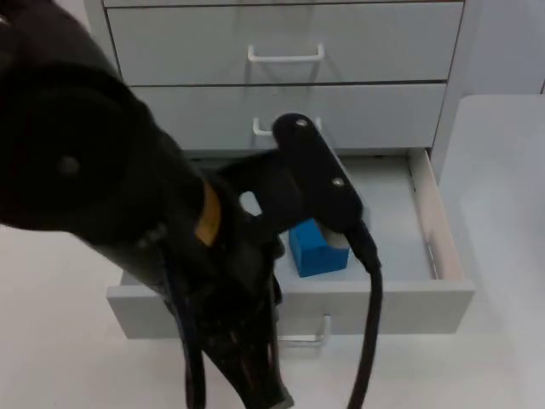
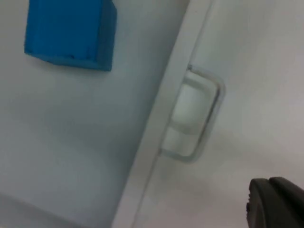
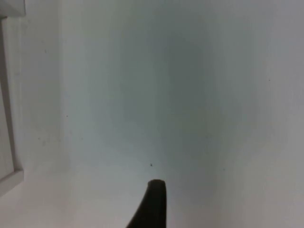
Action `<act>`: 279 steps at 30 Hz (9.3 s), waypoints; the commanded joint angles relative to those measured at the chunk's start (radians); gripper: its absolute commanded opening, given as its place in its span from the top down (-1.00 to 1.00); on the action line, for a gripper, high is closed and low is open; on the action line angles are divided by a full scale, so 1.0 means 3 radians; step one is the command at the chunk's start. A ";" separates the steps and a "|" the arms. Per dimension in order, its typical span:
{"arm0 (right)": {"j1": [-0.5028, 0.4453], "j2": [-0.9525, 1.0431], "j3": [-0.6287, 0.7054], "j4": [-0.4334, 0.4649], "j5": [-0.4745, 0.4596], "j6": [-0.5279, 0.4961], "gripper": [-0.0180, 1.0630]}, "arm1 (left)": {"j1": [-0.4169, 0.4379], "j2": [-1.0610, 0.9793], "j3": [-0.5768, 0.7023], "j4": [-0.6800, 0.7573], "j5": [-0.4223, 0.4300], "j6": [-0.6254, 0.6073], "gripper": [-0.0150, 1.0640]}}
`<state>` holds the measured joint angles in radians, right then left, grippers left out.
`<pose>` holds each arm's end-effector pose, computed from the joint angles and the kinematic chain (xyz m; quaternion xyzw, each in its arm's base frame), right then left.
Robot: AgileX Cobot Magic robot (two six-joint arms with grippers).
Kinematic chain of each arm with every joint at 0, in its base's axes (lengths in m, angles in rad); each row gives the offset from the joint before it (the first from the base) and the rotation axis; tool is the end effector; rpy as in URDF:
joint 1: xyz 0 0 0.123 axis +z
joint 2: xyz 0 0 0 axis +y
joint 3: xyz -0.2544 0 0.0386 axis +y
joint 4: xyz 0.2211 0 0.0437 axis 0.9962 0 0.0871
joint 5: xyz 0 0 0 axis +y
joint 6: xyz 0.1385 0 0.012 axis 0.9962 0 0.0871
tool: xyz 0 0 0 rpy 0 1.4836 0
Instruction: Open the drawer with the left hand, place the block into the drawer with the right hand, then close the drawer with the left hand.
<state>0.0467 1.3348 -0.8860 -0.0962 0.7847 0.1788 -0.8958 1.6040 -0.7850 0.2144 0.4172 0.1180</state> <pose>0.2537 0.0024 0.1965 0.0384 0.9760 -0.0164 0.2136 0.1891 -0.2170 0.1184 0.5477 0.8079 -0.0207 0.2164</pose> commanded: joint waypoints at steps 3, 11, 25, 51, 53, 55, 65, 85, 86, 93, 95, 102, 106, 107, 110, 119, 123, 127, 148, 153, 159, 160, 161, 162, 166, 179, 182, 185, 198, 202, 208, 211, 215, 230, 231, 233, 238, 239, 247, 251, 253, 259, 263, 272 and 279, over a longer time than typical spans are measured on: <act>-0.0020 -0.0024 0.0003 0.0003 0.0009 -0.0038 -0.46 | -0.0073 0.0170 -0.0119 0.0445 -0.0015 -0.0279 0.97; -0.0020 -0.0024 0.0003 -0.0005 -0.0003 -0.0038 -0.46 | -0.0203 0.0513 -0.0253 0.1144 0.0018 -0.0569 0.97; -0.0020 -0.0024 0.0003 -0.0018 -0.0037 -0.0038 -0.46 | -0.0203 0.0825 -0.0260 0.2051 -0.0129 -0.1152 0.97; -0.0020 -0.0024 0.0003 -0.0018 -0.0043 -0.0038 -0.46 | 0.0090 0.1013 -0.0298 0.4677 0.0072 -0.3538 0.97; -0.0020 -0.0024 0.0003 -0.0018 -0.0049 -0.0038 -0.46 | 0.0098 0.1044 -0.0298 0.4849 0.0072 -0.3593 0.97; -0.0020 -0.0024 0.0003 -0.0018 -0.0049 -0.0038 -0.46 | 0.0106 0.1087 -0.0298 0.4937 0.0081 -0.3646 0.97; -0.0020 -0.0024 0.0003 -0.0018 -0.0049 -0.0038 -0.46 | 0.0202 0.1477 -0.0590 0.5100 0.0593 -0.4089 0.97; -0.0020 -0.0024 0.0003 -0.0027 -0.0083 -0.0038 -0.46 | 0.0575 0.1937 -0.1402 0.5100 0.0599 -0.4236 0.97; -0.0020 -0.0024 0.0003 -0.0027 -0.0083 -0.0038 -0.46 | 0.0618 0.1937 -0.1436 0.5100 0.0599 -0.4243 0.97; -0.0020 -0.0024 0.0003 -0.0027 -0.0083 -0.0038 -0.46 | 0.0580 0.1930 -0.1451 0.5060 0.0621 -0.4199 0.97; -0.0020 -0.0024 0.0003 -0.0027 -0.0083 -0.0038 -0.46 | 0.0441 0.1902 -0.1451 0.4764 0.0712 -0.3985 0.97; -0.0020 -0.0024 0.0003 -0.0027 -0.0083 -0.0051 -0.46 | 0.0115 0.1609 -0.1451 0.3333 0.0662 -0.3042 0.97; -0.0020 -0.0024 0.0003 -0.0033 -0.0083 -0.0050 -0.46 | 0.0028 0.1308 -0.1451 0.2402 0.0648 -0.2408 0.97; -0.0020 -0.0024 0.0003 -0.0033 -0.0083 -0.0050 -0.46 | 0.0028 0.1308 -0.1451 0.2402 0.0648 -0.2408 0.97; -0.0020 -0.0024 0.0003 -0.0032 -0.0077 -0.0050 -0.46 | 0.0036 0.1056 -0.1451 0.1467 0.0623 -0.1686 0.97; -0.0020 -0.0024 0.0003 -0.0032 -0.0077 -0.0050 -0.46 | 0.0042 0.0664 -0.1444 0.0874 0.0710 -0.1251 0.97; -0.0020 -0.0024 0.0003 -0.0032 -0.0077 -0.0050 -0.46 | 0.0042 0.0603 -0.1396 0.0860 0.0783 -0.1213 0.97; -0.0020 -0.0024 0.0003 -0.0032 -0.0077 -0.0050 -0.46 | 0.0042 0.0515 -0.1253 0.0787 0.0734 -0.1213 0.97; -0.0007 -0.0024 0.0003 -0.0019 -0.0082 -0.0126 -0.46 | 0.1541 -0.1027 -0.0198 0.0011 0.0339 -0.1064 0.97; -0.0007 -0.0024 0.0003 -0.0019 -0.0080 -0.0184 -0.46 | 0.2035 -0.1519 -0.0073 -0.0052 0.0339 -0.1026 0.97; -0.0007 -0.0024 0.0003 -0.0019 -0.0089 -0.0185 -0.46 | 0.2343 -0.1821 -0.0023 -0.0155 0.0339 -0.1018 0.97; -0.0007 -0.0024 0.0003 -0.0019 -0.0089 -0.0185 -0.46 | 0.2393 -0.1863 -0.0023 -0.0174 0.0349 -0.1018 0.97; -0.0007 -0.0024 0.0003 -0.0019 -0.0089 -0.0185 -0.46 | 0.2414 -0.1896 -0.0023 -0.0204 0.0349 -0.0995 0.97; -0.0007 -0.0024 0.0003 -0.0019 -0.0088 -0.0206 -0.46 | 0.2423 -0.1918 -0.0023 -0.0274 0.0355 -0.0933 0.97; -0.0007 -0.0031 0.0003 -0.0019 -0.0113 -0.0225 -0.46 | 0.2423 -0.1921 -0.0023 -0.0613 0.0424 -0.0592 0.97; -0.0007 -0.1102 0.0032 0.0453 -0.0221 -0.0750 -0.46 | 0.2423 -0.2353 -0.0023 -0.1074 0.0689 0.0042 0.97; -0.0007 -0.1425 0.0117 0.0453 -0.0257 -0.0750 -0.46 | 0.2423 -0.2601 -0.0023 -0.1090 0.0689 0.0042 0.97; -0.0007 -0.1774 0.0229 0.0453 -0.0307 -0.0750 -0.46 | 0.2423 -0.2831 -0.0023 -0.1097 0.0736 0.0042 0.97; -0.0007 -0.3126 0.0730 0.0440 -0.0014 -0.0782 -0.46 | 0.2423 -0.4139 0.0565 -0.1094 0.0785 0.0028 0.97; -0.0007 -0.3371 0.0752 0.0440 0.0260 -0.0834 -0.46 | 0.2423 -0.4442 0.0734 -0.1101 0.0858 0.0028 0.97; -0.0007 -0.3859 0.0810 0.0426 0.0565 -0.0834 -0.46 | 0.2423 -0.4916 0.0843 -0.1081 0.1092 0.0028 0.97; -0.0007 -0.4185 0.0810 0.0419 0.0773 -0.0834 -0.46 | 0.2423 -0.5151 0.0873 -0.1068 0.1336 0.0028 0.97; -0.0007 -0.4449 0.0832 0.0419 0.0893 -0.0834 -0.46 | 0.2423 -0.5347 0.0873 -0.1022 0.1524 0.0028 0.97; -0.0007 -0.4449 0.1236 0.0370 0.0983 -0.0822 -0.46 | 0.2423 -0.5347 0.0907 -0.1002 0.1702 0.0028 0.97; -0.0007 -0.4449 0.1236 0.0370 0.0983 -0.0822 -0.46 | 0.2423 -0.5347 0.0907 -0.1009 0.1709 0.0028 0.97; -0.0007 -0.4449 0.1236 0.0352 0.0983 -0.0793 -0.46 | 0.2423 -0.5347 0.0907 -0.1009 0.1715 0.0028 0.97; -0.0007 -0.4449 0.1236 0.0352 0.0983 -0.0793 -0.46 | 0.2423 -0.5347 0.0884 -0.1045 0.1830 0.0011 0.97; -0.0007 -0.4449 0.1236 0.0352 0.0983 -0.0793 -0.46 | 0.2423 -0.5347 0.0884 -0.1045 0.1830 0.0011 0.97; -0.0007 -0.4449 0.1236 0.0354 0.0983 -0.0797 -0.63 | 0.2423 -0.5347 0.0922 -0.0947 0.2153 -0.0071 0.97; -0.0007 -0.4449 0.1236 0.0354 0.0983 -0.0797 -0.96 | 0.2423 -0.5347 0.0965 -0.0947 0.2200 -0.0101 0.97; -0.0007 -0.4449 0.1236 0.0354 0.0983 -0.0797 -0.98 | 0.2423 -0.5347 0.0965 -0.0940 0.2200 -0.0108 0.97; -0.0007 -0.4449 0.1236 0.0354 0.0983 -0.0797 -0.98 | 0.2423 -0.5347 0.0965 -0.0715 0.2200 -0.0416 0.97; -0.0007 -0.4449 0.1236 0.0354 0.0983 -0.0797 -0.98 | 0.2423 -0.5347 0.0965 -0.0715 0.2200 -0.0421 0.97; -0.0007 -0.4449 0.1236 0.0354 0.0983 -0.0797 -0.98 | 0.2423 -0.5347 0.0965 -0.0749 0.2200 -0.0393 0.04; -0.0007 -0.4449 0.1236 0.0354 0.0983 -0.0797 -0.98 | 0.2423 -0.5347 0.0965 -0.0757 0.2200 -0.0393 -0.97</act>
<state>0.0467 0.0018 -0.5218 0.0121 1.0947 -0.0573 -0.1718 0.0039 -0.5004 0.0000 1.0777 0.0000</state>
